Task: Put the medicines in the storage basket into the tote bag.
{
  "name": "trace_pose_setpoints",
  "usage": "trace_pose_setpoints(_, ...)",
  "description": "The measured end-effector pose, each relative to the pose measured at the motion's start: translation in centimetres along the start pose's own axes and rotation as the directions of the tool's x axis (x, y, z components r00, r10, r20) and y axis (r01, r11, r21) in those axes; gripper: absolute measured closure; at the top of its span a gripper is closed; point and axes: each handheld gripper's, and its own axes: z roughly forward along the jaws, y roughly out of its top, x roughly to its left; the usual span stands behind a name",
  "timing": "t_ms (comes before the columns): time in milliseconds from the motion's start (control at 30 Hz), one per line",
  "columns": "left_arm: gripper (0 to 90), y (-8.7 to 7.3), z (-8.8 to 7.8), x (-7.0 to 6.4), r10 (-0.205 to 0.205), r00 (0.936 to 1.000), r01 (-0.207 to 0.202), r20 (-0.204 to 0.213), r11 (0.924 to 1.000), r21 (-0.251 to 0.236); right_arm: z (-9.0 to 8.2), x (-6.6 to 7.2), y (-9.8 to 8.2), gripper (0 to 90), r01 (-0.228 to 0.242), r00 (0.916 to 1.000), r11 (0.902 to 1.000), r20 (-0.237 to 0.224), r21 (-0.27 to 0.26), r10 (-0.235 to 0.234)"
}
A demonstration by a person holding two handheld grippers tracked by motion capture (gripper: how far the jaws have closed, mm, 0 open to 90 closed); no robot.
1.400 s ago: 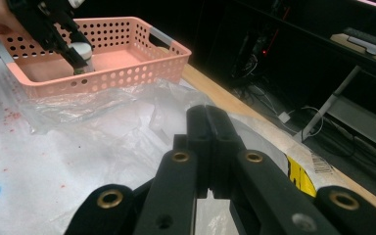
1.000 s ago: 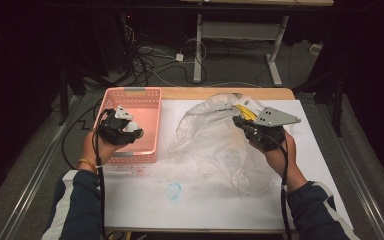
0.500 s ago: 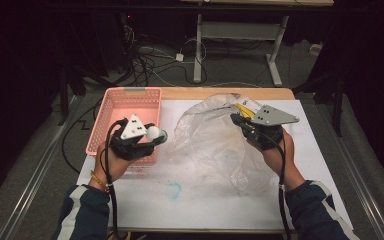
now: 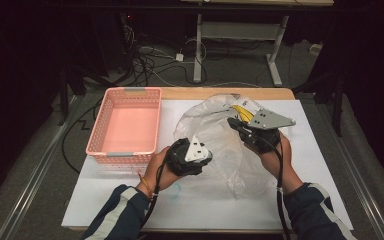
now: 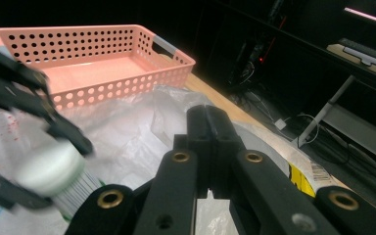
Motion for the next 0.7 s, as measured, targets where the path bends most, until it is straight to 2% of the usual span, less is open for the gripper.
trace_pose_setpoints(67, 48.4, 0.2, 1.4, -0.3, -0.012, 0.9999, 0.012, 0.013, 0.9999, -0.006, 0.0, 0.0, -0.1, 90.0, 0.001, 1.0, 1.0, -0.003, 0.003, -0.001)
trace_pose_setpoints(133, 48.4, 0.6, 2.9, -0.6, 0.003, 0.9999, -0.003, 0.012, 0.9999, 0.013, 0.1, 0.0, -0.2, 90.0, -0.004, 1.0, 1.0, -0.008, 0.005, 0.004)
trace_pose_setpoints(267, 48.3, 0.8, 5.8, -0.9, 0.0, 0.9998, -0.001, 0.022, 0.9977, 0.068, 0.1, 0.1, -0.3, 90.0, -0.007, 0.9999, 0.9999, -0.015, 0.007, 0.007)
trace_pose_setpoints(367, 48.2, 0.8, 7.4, -0.7, -0.039, 0.9992, 0.038, 0.007, 0.9969, 0.069, 0.1, 0.1, -0.4, 90.0, -0.009, 0.9998, 0.9999, -0.017, 0.01, 0.009)
trace_pose_setpoints(433, 48.2, 1.0, 8.0, -0.6, -0.062, 0.9978, 0.063, -0.022, 0.9965, 0.055, 0.1, 0.0, -0.5, 90.0, -0.012, 0.9998, 0.9999, -0.016, 0.01, 0.012)
trace_pose_setpoints(533, 47.9, 1.1, 8.4, -0.4, -0.09, 0.9958, 0.091, -0.018, 0.995, 0.041, 0.1, 0.0, -0.7, 90.0, -0.016, 0.9997, 0.9998, -0.018, 0.014, 0.016)
trace_pose_setpoints(600, 46.9, 1.1, 8.4, -0.5, -0.094, 0.9952, 0.095, -0.025, 0.9946, 0.041, 0.1, -0.1, -0.8, 90.0, -0.017, 0.9997, 0.9997, -0.019, 0.017, 0.017)
trace_pose_setpoints(667, 34.9, 1.2, 8.0, -0.7, -0.083, 0.9951, 0.086, -0.053, 0.9947, 0.056, 0.1, -0.1, -0.8, 90.0, -0.016, 0.9997, 0.9997, -0.019, 0.019, 0.016)
trace_pose_setpoints(700, 34.1, 1.2, 7.6, -0.8, -0.073, 0.9958, 0.076, -0.055, 0.9959, 0.05, 0.1, -0.2, -0.8, 90.0, -0.02, 0.9996, 0.9996, -0.019, 0.02, 0.02)
